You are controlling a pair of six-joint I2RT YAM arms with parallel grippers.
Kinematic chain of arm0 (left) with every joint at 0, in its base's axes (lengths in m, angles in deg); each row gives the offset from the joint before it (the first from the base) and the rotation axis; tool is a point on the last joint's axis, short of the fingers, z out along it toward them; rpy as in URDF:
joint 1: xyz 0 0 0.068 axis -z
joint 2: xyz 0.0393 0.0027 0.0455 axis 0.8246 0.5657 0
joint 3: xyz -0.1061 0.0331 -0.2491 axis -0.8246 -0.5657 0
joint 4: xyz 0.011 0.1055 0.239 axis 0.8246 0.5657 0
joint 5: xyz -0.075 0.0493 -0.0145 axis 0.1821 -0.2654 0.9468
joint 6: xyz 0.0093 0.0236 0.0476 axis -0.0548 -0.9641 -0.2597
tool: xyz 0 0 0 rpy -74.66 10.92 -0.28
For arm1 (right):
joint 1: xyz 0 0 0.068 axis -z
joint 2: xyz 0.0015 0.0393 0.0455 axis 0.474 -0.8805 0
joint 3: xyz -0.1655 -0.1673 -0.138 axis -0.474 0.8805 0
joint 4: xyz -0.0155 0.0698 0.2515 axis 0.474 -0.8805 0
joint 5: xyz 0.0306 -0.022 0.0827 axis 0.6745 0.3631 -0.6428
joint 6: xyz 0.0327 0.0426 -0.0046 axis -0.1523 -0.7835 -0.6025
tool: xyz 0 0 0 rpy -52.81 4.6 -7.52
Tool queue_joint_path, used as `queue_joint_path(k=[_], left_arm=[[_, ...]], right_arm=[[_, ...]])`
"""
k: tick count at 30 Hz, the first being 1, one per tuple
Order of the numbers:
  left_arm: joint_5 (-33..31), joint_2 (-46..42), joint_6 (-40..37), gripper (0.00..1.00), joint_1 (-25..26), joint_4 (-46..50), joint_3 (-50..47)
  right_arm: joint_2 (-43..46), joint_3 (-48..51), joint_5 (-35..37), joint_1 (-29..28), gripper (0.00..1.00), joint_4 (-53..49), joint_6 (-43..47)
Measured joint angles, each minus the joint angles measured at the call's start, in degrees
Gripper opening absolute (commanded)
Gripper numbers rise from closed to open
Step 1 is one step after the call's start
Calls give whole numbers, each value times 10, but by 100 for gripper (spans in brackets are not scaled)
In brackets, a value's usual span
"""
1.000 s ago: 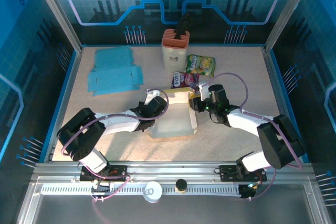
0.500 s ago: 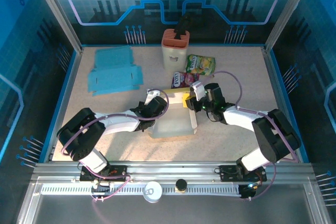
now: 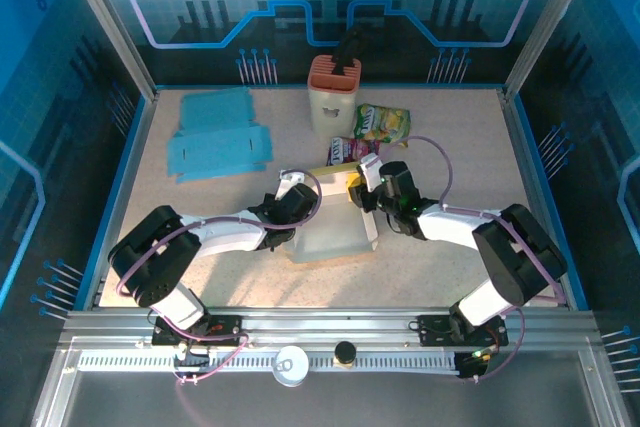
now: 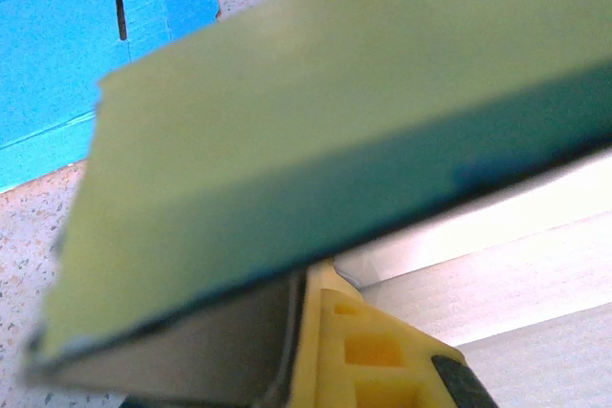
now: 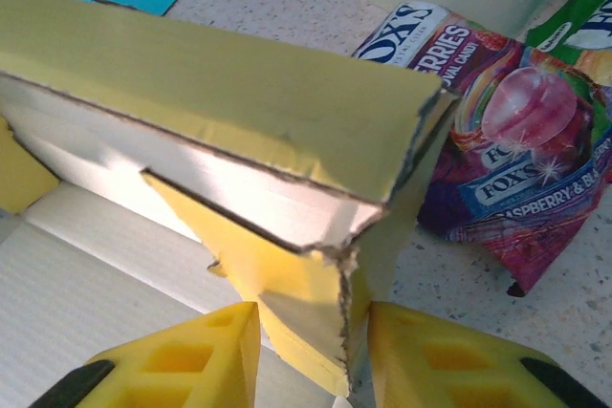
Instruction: Fold the paper box
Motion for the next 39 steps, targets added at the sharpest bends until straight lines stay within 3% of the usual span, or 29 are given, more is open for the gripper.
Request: queue_joint_path(k=[8, 15, 25, 39], left_arm=[[0, 0, 0, 0, 0, 0, 0], [0, 0, 0, 0, 0, 0, 0], [0, 2, 0, 0, 0, 2, 3], [0, 2, 0, 0, 0, 4, 5]], right_arm=[[-17, 0, 37, -6, 39, 31, -16], [-37, 0, 50, -7, 29, 52, -23], [-55, -9, 94, -14, 6, 66, -42], [-88, -53, 205, -51, 0, 42, -78]])
